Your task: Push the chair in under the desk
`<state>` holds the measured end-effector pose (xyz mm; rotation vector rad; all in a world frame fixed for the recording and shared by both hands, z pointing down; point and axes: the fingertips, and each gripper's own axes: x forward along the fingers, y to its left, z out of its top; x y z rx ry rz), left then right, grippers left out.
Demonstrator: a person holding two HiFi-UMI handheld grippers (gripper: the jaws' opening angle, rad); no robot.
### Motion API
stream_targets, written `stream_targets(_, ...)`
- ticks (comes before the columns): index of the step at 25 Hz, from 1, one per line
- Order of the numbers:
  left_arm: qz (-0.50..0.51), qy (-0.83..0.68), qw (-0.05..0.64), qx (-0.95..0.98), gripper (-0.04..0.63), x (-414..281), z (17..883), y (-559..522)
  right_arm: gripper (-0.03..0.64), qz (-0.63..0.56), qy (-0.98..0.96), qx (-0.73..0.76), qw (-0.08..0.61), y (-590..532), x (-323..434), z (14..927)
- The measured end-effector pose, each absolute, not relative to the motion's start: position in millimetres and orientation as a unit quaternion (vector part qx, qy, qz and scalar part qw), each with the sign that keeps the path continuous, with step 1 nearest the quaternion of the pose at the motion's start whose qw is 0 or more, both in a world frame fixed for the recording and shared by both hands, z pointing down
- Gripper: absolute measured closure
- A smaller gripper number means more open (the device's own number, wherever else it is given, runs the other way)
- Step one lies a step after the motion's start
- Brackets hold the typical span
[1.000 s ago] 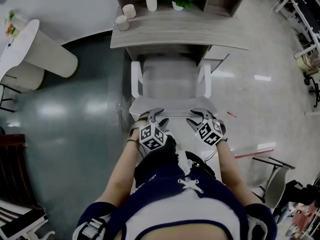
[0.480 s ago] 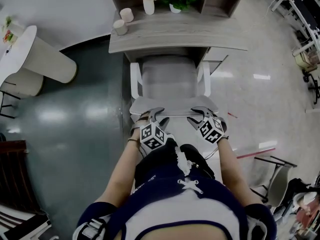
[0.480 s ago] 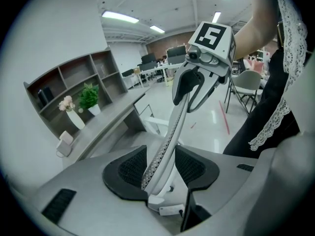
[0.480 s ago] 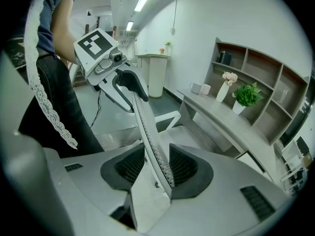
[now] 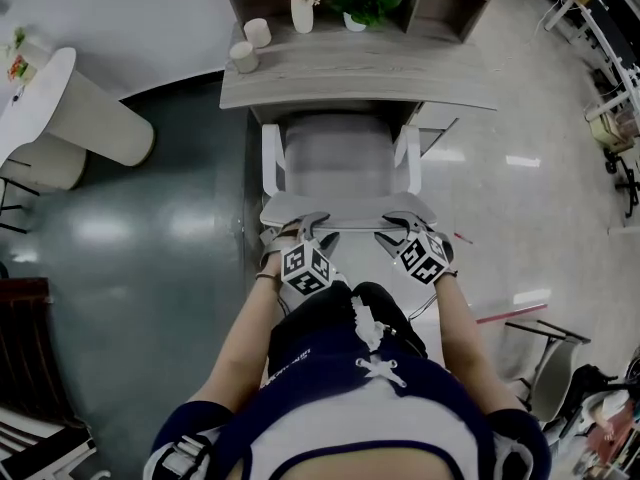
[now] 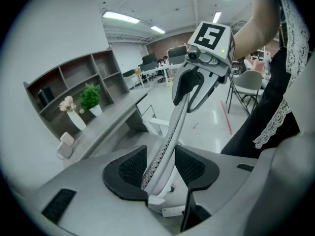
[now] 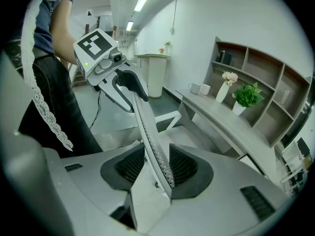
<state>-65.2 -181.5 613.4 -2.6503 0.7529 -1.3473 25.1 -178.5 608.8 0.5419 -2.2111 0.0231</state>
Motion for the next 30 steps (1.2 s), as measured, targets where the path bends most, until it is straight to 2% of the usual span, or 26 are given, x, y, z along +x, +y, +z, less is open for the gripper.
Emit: stream_targets(30, -0.433, 0.250, 0.035, -0.865, 0.417, -69, 610, -210, 0.472, -0.011, -0.879, 0.217, 0.424, -211, 21, 606)
